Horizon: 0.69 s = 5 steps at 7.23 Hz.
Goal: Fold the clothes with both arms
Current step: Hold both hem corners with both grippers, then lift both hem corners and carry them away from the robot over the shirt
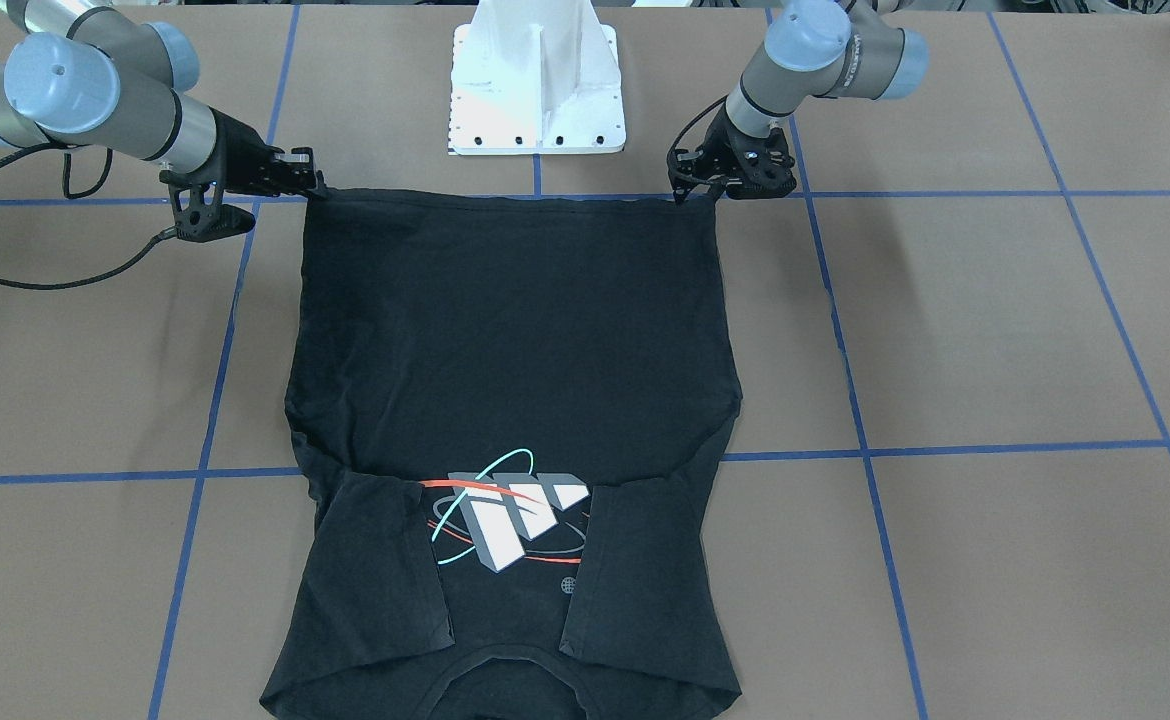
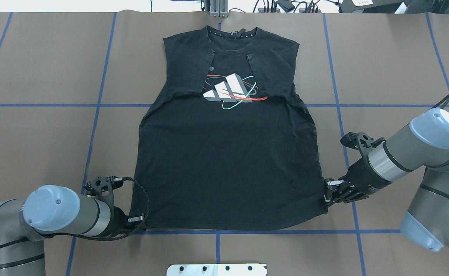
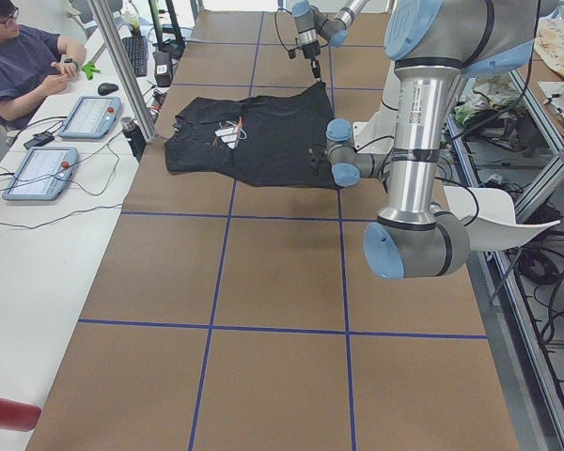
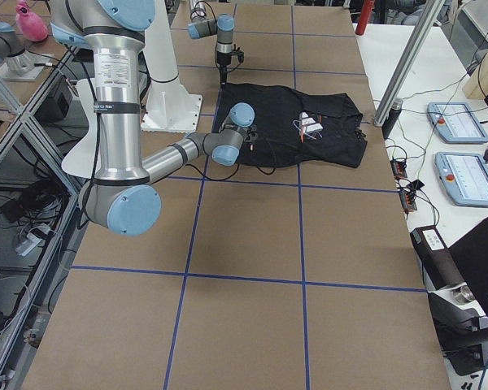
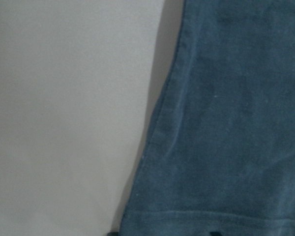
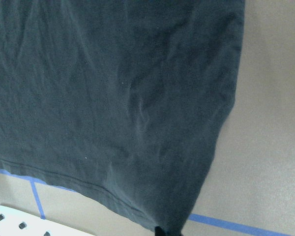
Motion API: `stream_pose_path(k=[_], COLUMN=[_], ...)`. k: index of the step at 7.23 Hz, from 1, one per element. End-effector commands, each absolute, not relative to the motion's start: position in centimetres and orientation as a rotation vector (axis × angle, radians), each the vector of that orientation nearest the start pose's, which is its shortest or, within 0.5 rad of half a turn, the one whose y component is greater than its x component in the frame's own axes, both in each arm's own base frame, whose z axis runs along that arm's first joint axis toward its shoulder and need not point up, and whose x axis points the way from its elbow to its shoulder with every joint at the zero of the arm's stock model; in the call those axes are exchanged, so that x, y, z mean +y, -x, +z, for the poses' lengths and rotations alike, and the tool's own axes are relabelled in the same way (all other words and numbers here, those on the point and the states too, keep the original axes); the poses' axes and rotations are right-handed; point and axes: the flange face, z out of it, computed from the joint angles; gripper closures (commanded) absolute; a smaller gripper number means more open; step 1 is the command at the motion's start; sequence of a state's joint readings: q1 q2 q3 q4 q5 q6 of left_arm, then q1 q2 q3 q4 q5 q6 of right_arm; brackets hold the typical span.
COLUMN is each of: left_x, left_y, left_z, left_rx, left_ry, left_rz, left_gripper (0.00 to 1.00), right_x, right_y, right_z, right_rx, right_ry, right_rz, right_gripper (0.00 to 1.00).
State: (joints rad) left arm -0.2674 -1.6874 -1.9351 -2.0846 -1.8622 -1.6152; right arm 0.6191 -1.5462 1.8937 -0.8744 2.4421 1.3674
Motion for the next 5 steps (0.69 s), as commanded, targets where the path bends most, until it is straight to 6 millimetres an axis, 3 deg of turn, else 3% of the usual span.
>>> stream_pose_path(k=[1,3,5], left_x=[-24.13,-24.14,-24.43], left_y=[-48.61,-48.45,-48.27], left_z=[36.66,36.07,35.72], left_rx=[1.019,1.03,1.026], left_ry=[0.156,0.156,0.16], left_rz=[-0.136,-0.134,-0.138], left_gripper=[0.66,0.99,1.0], right_x=[-32.81,-32.76,-32.75], right_y=[36.16,36.21,36.2], right_z=[40.03,40.03,40.17], right_rx=[-1.197,-1.197,-1.195], right_ry=[0.33,0.329,0.33], right_rz=[-0.093,-0.097,-0.095], right_gripper=[1.0,1.0,1.0])
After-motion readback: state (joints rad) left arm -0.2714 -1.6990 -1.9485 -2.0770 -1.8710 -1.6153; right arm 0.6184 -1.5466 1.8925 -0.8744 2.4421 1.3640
